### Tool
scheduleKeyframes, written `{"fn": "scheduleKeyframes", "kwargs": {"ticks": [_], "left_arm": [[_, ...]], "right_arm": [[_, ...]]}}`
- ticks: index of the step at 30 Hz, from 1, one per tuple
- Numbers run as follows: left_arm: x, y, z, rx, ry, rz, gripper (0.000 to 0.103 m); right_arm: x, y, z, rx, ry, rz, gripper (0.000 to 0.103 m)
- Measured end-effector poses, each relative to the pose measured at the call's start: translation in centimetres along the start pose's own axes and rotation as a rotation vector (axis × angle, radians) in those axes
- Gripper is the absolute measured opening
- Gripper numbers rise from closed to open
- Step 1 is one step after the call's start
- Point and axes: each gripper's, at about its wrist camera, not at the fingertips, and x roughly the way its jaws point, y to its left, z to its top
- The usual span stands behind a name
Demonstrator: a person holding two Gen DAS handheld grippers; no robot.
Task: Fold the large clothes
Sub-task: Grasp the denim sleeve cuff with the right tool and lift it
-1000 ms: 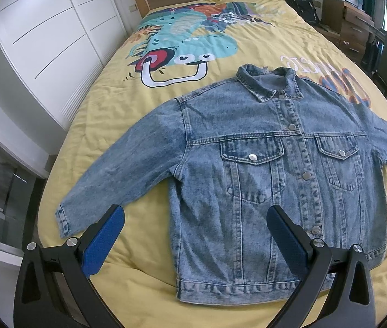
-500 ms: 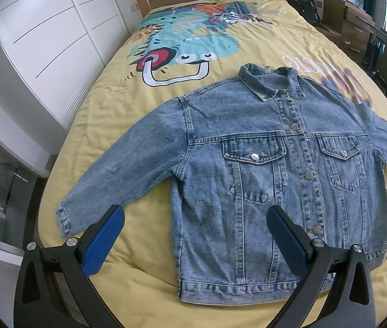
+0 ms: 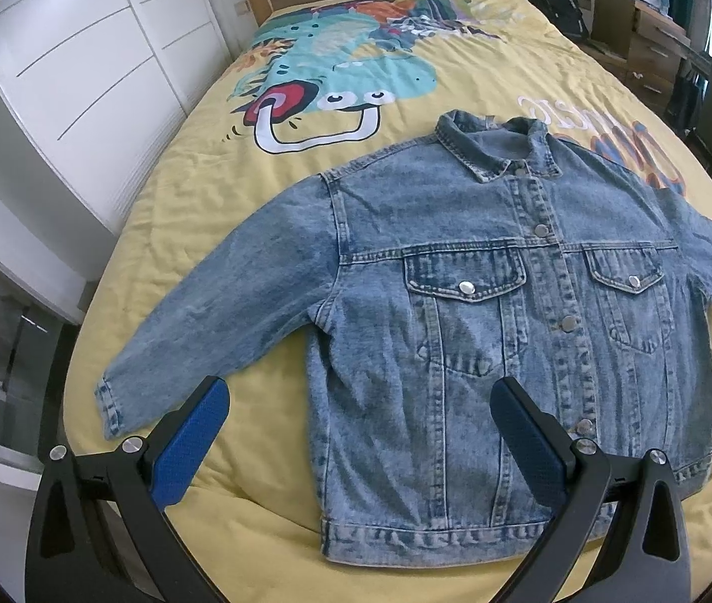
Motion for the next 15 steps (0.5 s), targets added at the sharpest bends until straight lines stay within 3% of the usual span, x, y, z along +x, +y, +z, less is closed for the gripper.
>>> {"fn": "scheduleKeyframes", "kwargs": {"ticks": [6,9,15], "left_arm": [[1.8,0.0,1.0,0.002,0.025,-0.007,0.102],[3.1,0.0,1.9,0.010,0.038,-0.017,0.102],[5.8,0.0,3.1,0.001,0.068,-0.005,0.102]], "right_arm": [[3.3,-6.1,0.7,0.105,-0.025,-0.072,0.103],[6.0,-11.1,1.0,0.194,-0.022,-0.110,0.103],[13.0,-22.1,-0.1,0.442,0.055,-0.098,0.103]]}}
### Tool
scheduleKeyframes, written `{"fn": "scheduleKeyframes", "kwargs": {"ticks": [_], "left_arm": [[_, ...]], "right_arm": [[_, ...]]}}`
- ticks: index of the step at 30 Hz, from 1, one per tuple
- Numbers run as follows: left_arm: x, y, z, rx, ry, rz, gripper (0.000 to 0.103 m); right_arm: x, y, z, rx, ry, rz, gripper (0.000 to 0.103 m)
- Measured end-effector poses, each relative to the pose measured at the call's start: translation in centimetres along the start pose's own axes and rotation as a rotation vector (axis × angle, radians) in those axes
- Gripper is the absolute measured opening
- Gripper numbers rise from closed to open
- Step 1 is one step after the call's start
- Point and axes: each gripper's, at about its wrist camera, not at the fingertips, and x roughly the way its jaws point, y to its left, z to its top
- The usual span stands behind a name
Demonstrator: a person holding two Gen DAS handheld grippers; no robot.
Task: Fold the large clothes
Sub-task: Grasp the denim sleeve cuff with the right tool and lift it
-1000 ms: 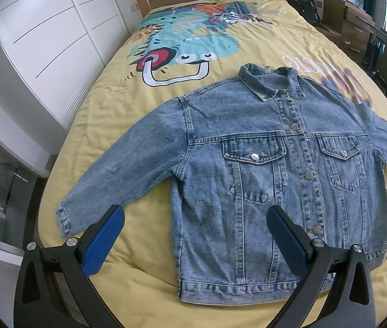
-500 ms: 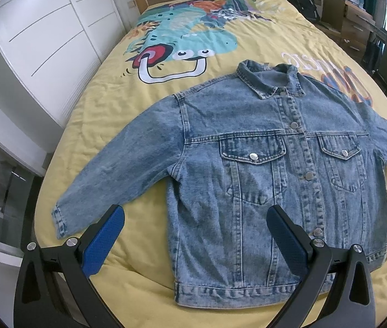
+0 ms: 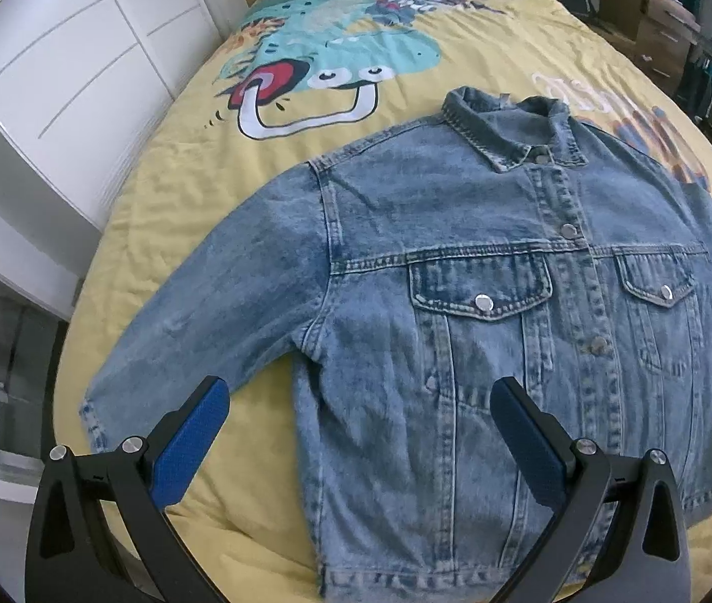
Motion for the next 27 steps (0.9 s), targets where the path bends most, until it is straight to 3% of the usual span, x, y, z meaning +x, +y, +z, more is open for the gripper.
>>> {"fn": "scheduleKeyframes", "kwargs": {"ticks": [4,7,10,20,21,23,24,25,27], "left_arm": [[1.4,-0.2,1.0,0.001,0.014,0.014,0.102],[2.7,-0.5,1.4,0.012,0.025,0.017,0.102],[4.0,-0.5,1.6,0.008,0.056,0.024,0.102],[6.7,0.7,1.5,-0.029,0.111,0.034,0.102],[6.9,0.8,1.5,-0.031,0.114,0.033,0.102],[7.0,1.1,1.3,-0.037,0.115,0.028,0.102],[7.1,1.1,1.3,-0.039,0.115,0.025,0.102],[7.1,1.3,1.2,-0.041,0.113,0.025,0.102],[7.1,1.5,1.2,-0.041,0.109,0.020,0.102]], "right_arm": [[5.4,-5.9,0.9,0.185,0.066,-0.006,0.103],[9.0,-10.1,1.1,0.352,0.093,0.056,0.103],[12.0,-12.3,1.0,0.446,0.144,0.015,0.103],[15.9,-13.7,2.6,0.492,0.216,-0.095,0.101],[16.0,-13.6,3.0,0.483,0.221,-0.106,0.092],[15.5,-13.5,3.8,0.472,0.203,-0.093,0.050],[15.3,-13.6,4.0,0.485,0.198,-0.054,0.016],[15.1,-13.7,4.2,0.500,0.202,-0.011,0.010],[14.4,-13.0,4.8,0.452,0.210,-0.019,0.008]]}}
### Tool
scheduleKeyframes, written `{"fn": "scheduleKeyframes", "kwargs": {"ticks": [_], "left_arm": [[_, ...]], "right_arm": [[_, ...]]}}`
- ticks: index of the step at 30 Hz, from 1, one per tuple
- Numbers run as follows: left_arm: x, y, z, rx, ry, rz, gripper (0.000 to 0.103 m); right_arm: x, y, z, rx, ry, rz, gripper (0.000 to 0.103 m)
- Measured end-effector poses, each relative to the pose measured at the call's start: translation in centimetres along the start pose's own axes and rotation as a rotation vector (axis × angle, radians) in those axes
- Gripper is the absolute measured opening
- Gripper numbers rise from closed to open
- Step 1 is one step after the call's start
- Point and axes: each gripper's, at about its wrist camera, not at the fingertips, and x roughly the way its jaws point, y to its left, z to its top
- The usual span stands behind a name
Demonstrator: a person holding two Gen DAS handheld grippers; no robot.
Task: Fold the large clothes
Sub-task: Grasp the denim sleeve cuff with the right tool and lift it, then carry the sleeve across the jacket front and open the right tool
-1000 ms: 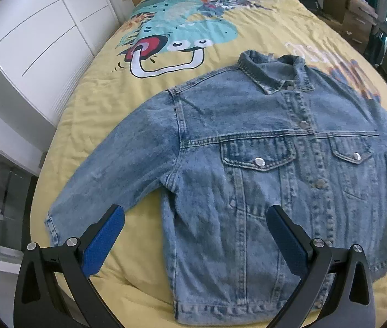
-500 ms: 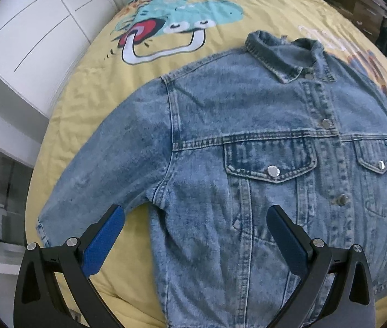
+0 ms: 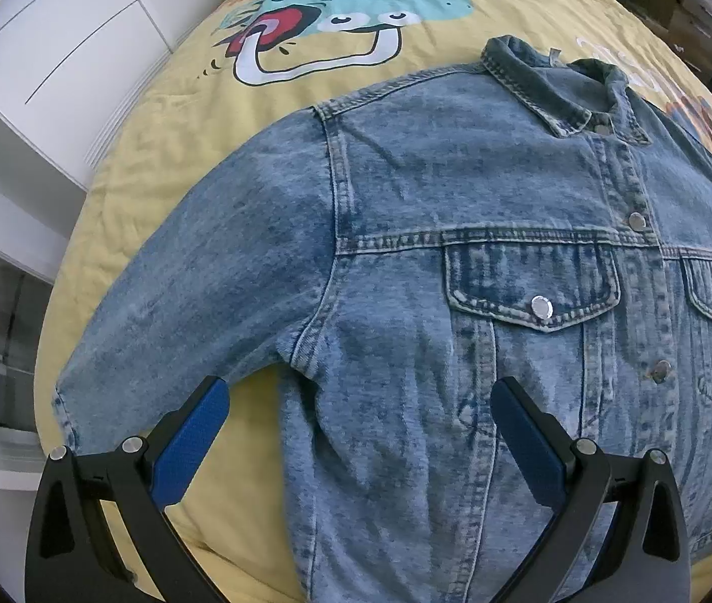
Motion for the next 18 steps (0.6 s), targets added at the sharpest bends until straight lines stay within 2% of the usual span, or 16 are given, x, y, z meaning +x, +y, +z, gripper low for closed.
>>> {"fn": "scheduleKeyframes", "kwargs": {"ticks": [3,7,12,18], "left_arm": [[0.0,0.3,-0.1,0.002,-0.013,-0.011,0.102],[-0.1,1.0,-0.1,-0.008,-0.026,-0.054,0.102],[-0.6,2.0,0.7,-0.029,-0.055,-0.071,0.102],[-0.9,2.6,1.9,-0.012,-0.082,-0.090,0.102]], "right_arm": [[-2.8,2.2,-0.4,-0.122,-0.042,0.007,0.007],[-8.2,6.7,-2.0,-0.257,-0.117,0.083,0.007],[-14.1,15.4,-5.1,-0.449,-0.196,0.194,0.007],[-17.7,25.7,-10.1,-0.627,-0.220,0.322,0.007]]}}
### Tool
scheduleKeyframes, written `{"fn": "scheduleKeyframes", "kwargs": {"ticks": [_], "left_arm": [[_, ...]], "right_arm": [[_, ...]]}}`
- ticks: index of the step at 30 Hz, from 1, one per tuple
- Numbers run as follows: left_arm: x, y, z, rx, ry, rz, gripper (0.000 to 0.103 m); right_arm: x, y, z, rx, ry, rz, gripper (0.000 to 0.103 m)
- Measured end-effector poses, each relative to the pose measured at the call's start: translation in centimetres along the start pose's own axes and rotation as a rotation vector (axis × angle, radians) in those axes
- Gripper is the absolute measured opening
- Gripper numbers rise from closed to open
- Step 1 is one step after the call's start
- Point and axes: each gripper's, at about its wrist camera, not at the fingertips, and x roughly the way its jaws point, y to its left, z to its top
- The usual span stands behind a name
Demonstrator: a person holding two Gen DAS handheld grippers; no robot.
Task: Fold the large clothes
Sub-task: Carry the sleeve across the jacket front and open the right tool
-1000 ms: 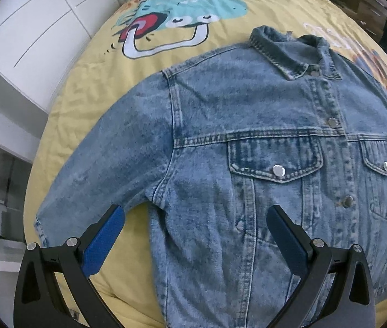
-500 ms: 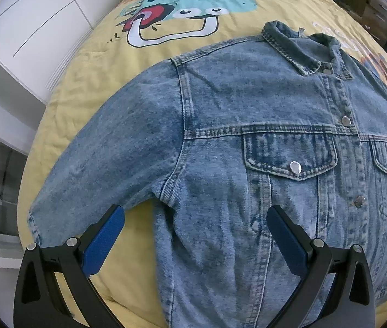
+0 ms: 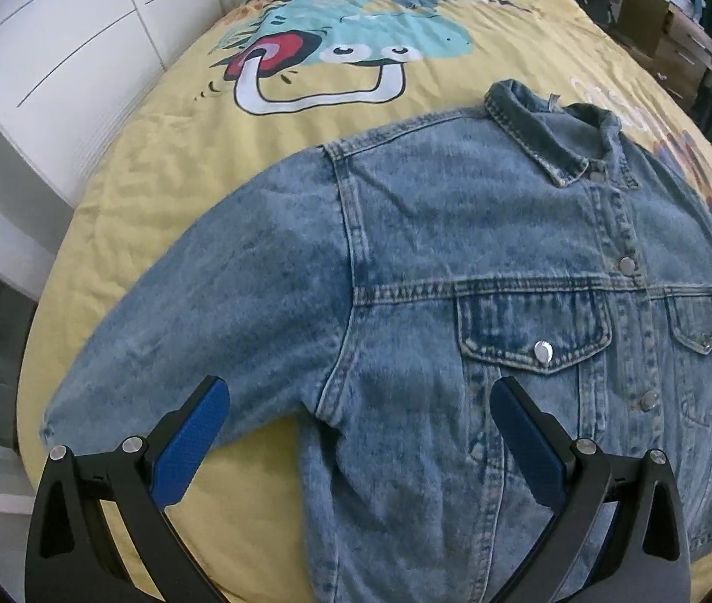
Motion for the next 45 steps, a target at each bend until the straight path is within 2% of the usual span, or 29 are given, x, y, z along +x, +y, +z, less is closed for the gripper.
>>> {"fn": "scheduleKeyframes", "kwargs": {"ticks": [3,8,11,13,18,21,27,30,32,33,34,35,36,42,45], "left_arm": [[-0.1,0.5,0.7,0.000,-0.020,-0.005,0.102],[-0.6,1.2,2.0,-0.008,-0.039,-0.036,0.102],[-0.4,1.2,2.4,0.004,-0.038,-0.027,0.102],[-0.2,1.1,2.5,0.006,-0.032,-0.030,0.102],[0.9,1.2,2.1,0.006,-0.004,-0.038,0.102],[1.3,1.1,1.6,0.006,0.008,-0.067,0.102],[1.4,0.9,1.2,0.013,0.014,-0.072,0.102],[1.3,1.0,1.1,0.015,0.016,-0.063,0.102],[1.2,1.1,1.0,0.014,0.016,-0.054,0.102],[1.2,1.2,1.0,0.014,0.015,-0.049,0.102],[1.1,1.2,1.0,0.014,0.015,-0.045,0.102],[1.1,1.2,1.0,0.016,0.013,-0.043,0.102],[1.0,1.2,1.0,0.019,0.012,-0.044,0.102],[0.6,-0.2,1.1,0.066,0.007,-0.048,0.102],[0.5,-1.6,1.0,0.106,0.006,-0.068,0.102]], "right_arm": [[1.1,5.6,0.6,-0.074,0.010,0.072,0.007],[4.8,13.3,-1.0,-0.161,0.079,0.160,0.007],[7.7,16.8,-2.9,-0.195,0.142,0.188,0.007],[9.7,18.6,-4.5,-0.230,0.189,0.169,0.007],[13.5,19.3,-9.7,-0.249,0.318,0.163,0.007],[15.2,19.2,-11.9,-0.236,0.383,0.184,0.007],[16.9,20.7,-14.2,-0.276,0.442,0.185,0.010],[17.3,21.4,-14.7,-0.304,0.457,0.158,0.011],[16.8,21.6,-14.7,-0.330,0.451,0.136,0.022],[16.4,21.6,-14.6,-0.338,0.449,0.140,0.036],[16.1,21.6,-14.6,-0.342,0.449,0.147,0.060],[15.5,21.6,-14.5,-0.348,0.449,0.157,0.069],[14.9,21.5,-14.4,-0.357,0.448,0.163,0.083],[11.6,19.5,-15.4,-0.406,0.456,0.181,0.083],[9.9,16.8,-15.9,-0.395,0.422,0.133,0.083]]}}
